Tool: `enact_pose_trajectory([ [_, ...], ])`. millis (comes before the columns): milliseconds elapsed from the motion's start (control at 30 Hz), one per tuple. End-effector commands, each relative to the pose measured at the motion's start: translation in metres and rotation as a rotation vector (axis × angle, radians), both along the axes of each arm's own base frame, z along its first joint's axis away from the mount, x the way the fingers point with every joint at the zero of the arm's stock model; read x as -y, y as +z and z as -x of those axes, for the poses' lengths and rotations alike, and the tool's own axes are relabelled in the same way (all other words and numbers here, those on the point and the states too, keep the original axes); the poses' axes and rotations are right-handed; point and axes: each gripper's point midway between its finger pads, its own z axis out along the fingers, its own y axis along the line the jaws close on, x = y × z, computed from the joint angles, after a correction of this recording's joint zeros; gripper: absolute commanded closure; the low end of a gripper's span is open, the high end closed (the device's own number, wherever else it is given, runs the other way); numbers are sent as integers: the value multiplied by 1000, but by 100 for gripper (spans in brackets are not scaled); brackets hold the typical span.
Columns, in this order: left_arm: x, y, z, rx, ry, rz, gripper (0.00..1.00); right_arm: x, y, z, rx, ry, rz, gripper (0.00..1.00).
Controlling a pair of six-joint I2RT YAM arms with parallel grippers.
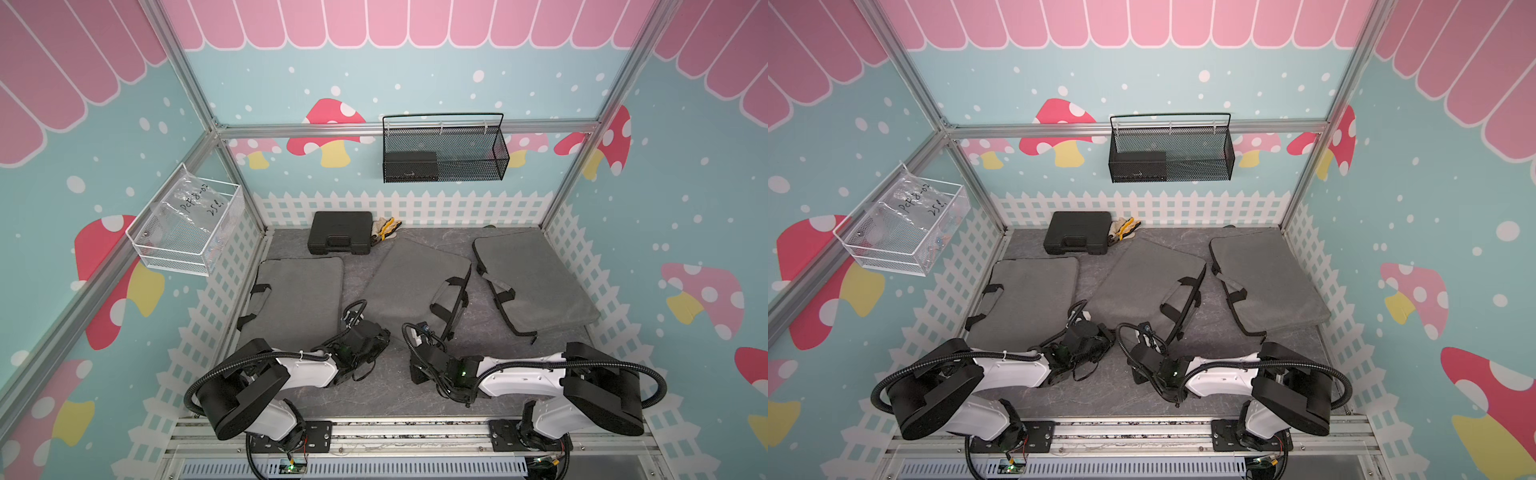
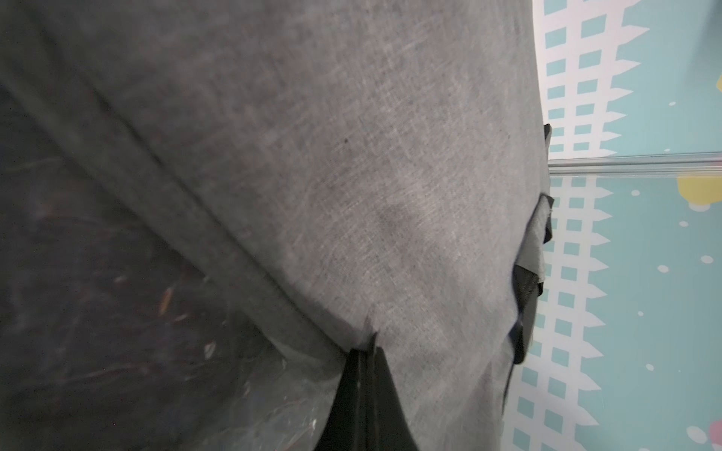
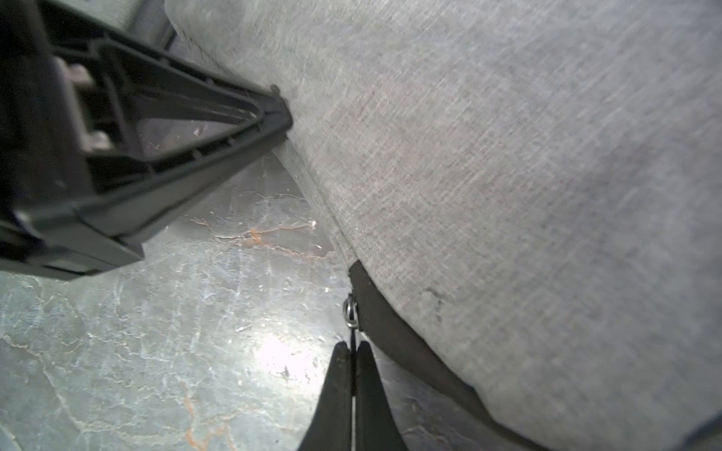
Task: Put the mouse into the laptop bag
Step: Zip the zipper on the zippered laptop bag.
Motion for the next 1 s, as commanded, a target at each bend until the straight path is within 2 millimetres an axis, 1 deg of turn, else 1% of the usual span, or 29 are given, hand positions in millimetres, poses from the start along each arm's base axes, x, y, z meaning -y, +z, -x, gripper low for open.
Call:
enact_pose_trajectory([
  [0,-8,20,-23,62,61,10,100,12,-2,6,-36,-1,-37,100],
  [100,-15,24,-27,64,68,-14,100,26,-1,6,-33,-22,-48,100],
  [200,-17,28,-30,72,64,-23,100,37,0,4,-29,-40,-41,100],
  [333,-23,35,-33,84,69,-21,100,50,-9,5,-52,-67,-23,100],
  [433,-30,40,-33,88,86,-31,100,57,-14,2,-61,-87,1,100],
  [500,-32,43,-31,91,88,-36,100,55,-13,-1,-50,-84,5,100],
  [533,-32,44,-30,87,83,-38,96,51,-9,-3,-39,-71,-4,100],
  [567,-33,44,-29,81,80,-40,88,47,-6,-4,-27,-59,-19,100],
  [667,-31,41,-22,48,73,-13,54,28,9,-7,5,6,-82,100],
  [700,-30,40,-18,40,75,3,44,20,14,-7,13,28,-100,100],
  [733,-29,38,-13,32,83,15,37,13,19,-8,22,49,-116,100],
  [800,-23,36,-2,31,83,29,27,0,28,-10,37,85,-134,100],
  [833,-19,38,4,36,77,35,25,-5,30,-11,45,100,-137,100],
  [967,-8,39,21,43,64,59,21,-18,33,-10,48,129,-149,100],
])
